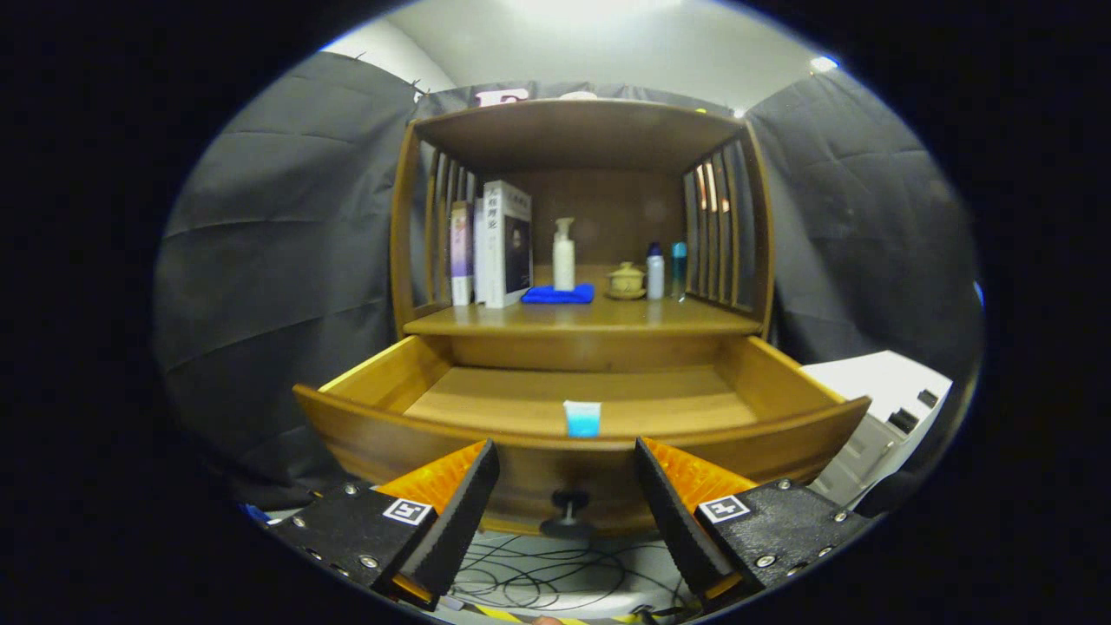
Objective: Pull open the drawer, take out the items inside it, and place them on the countertop above the cabinet.
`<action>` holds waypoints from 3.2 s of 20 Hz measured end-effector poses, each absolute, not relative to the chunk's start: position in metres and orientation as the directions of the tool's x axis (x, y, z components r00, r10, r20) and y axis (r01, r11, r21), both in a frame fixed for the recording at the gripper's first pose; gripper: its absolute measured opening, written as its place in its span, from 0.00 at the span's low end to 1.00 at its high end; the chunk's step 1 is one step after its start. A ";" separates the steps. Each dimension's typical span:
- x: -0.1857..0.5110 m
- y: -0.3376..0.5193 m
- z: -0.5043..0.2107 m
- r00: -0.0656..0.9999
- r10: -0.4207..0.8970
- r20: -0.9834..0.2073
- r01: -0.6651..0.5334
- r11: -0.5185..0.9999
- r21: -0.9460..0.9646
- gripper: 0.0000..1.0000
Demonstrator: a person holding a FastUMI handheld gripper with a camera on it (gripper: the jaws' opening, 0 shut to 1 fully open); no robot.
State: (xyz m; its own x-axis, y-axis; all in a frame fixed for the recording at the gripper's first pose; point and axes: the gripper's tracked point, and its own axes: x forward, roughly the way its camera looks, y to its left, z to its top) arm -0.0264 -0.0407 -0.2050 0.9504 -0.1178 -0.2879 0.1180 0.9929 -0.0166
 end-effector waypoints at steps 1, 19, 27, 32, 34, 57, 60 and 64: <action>-0.019 -0.046 -0.191 0.950 -0.143 -0.279 0.143 0.989 -0.020 0.96; 0.110 -0.096 -0.260 0.681 -0.206 -0.703 0.337 0.940 0.052 0.95; 0.112 -0.090 -0.318 0.502 -0.206 -0.840 0.314 0.948 -0.044 0.96; 0.103 -0.085 -0.337 0.421 -0.198 -0.885 0.312 0.948 -0.064 0.96; 0.101 -0.078 -0.343 0.400 -0.172 -0.900 0.304 0.951 -0.047 0.96; 0.095 -0.059 -0.372 0.332 -0.114 -0.937 0.234 0.972 -0.035 0.43; 0.094 -0.058 -0.370 0.348 -0.105 -0.931 0.250 0.968 -0.016 0.36; 0.087 -0.059 -0.352 0.401 -0.096 -0.911 0.289 0.957 0.026 0.35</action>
